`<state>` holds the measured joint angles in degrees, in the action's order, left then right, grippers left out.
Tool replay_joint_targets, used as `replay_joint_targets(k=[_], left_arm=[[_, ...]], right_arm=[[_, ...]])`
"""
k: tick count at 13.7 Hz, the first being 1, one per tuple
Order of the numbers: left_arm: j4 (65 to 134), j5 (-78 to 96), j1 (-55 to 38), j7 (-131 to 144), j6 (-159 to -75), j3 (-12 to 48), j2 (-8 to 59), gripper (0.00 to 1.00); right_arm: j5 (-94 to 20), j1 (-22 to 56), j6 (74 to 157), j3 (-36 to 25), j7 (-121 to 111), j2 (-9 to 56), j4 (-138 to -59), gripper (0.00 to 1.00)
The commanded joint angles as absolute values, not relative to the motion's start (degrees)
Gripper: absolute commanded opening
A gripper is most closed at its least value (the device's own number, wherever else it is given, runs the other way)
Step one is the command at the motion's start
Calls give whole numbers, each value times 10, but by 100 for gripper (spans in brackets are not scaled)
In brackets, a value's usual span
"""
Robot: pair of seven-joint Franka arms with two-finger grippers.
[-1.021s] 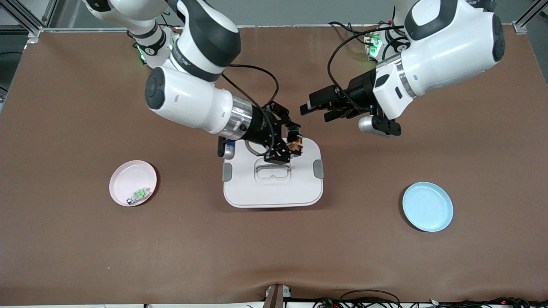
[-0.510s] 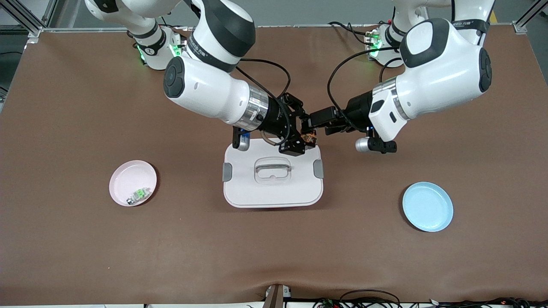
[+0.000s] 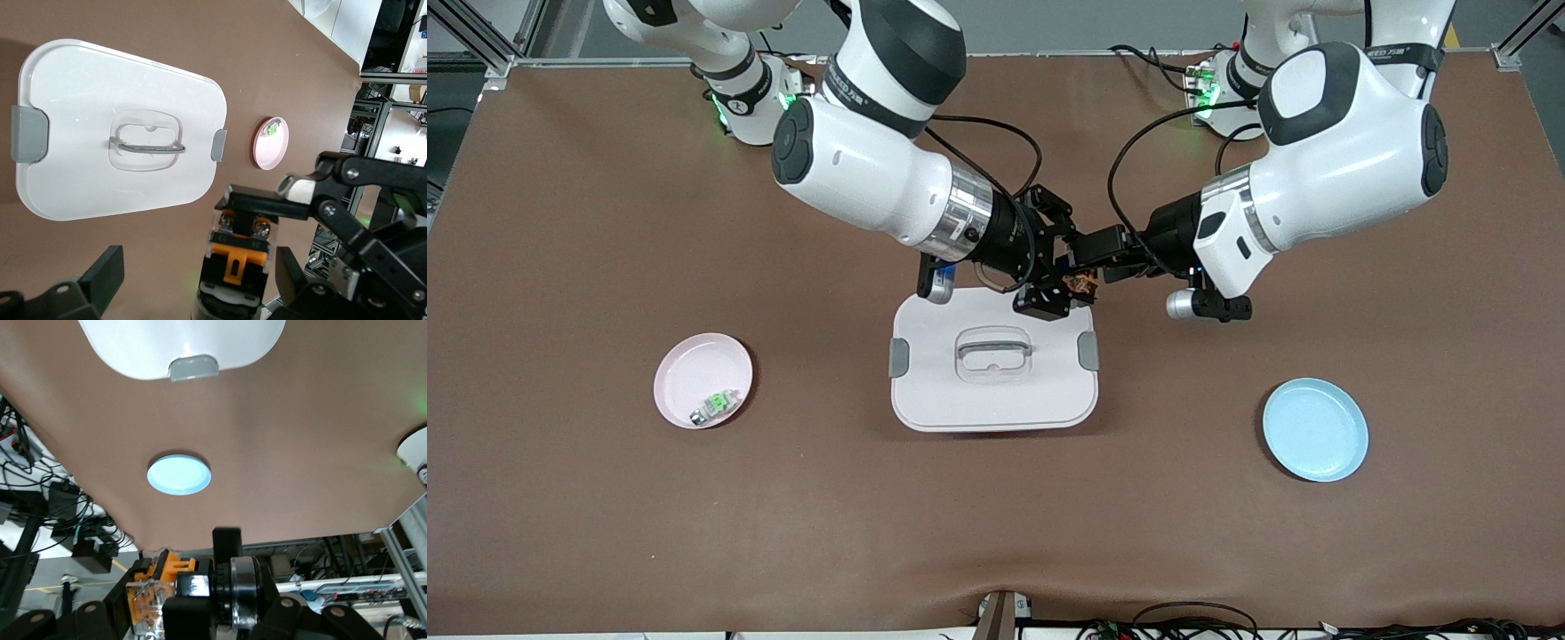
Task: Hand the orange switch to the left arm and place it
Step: 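Carry the switch over the box toward the left gripper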
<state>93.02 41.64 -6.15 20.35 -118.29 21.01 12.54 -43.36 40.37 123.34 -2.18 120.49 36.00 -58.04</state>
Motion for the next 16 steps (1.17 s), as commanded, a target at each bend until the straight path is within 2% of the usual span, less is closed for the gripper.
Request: replay_joint_targets(k=[1,2,3,6,8,12,13,15,16], left_arm=[[920,406,-62,212,-1184,212,127,75],[920,406,-62,212,-1184,212,127,52],[920,406,-62,210,-1184,212,127,39],[919,405,-62,207,-1184,211,127,12],[918,405,-61,207,-1184,210,127,0],[919,405,-61,209,-1184,210,127,0],[919,405,-61,210,-1184,210,127,0],[920,405,-61,211,-1184,210,127,0],[920,405,-61,211,-1183,210,127,0]], right_arm=[[-430,403,1243,-11,1228,370,-560,0],[-430,402,1242,-11,1228,370,-560,0],[-430,402,1241,-11,1228,370,-560,0],[-430,402,1242,-11,1228,370,-560,0],[-430,403,1243,-11,1228,370,-560,0],[-430,403,1243,-11,1228,374,-561,0],[-430,403,1243,-12,1228,374,-561,40],[-430,403,1243,-12,1228,374,-561,86],[-430,403,1243,-12,1228,374,-560,100]])
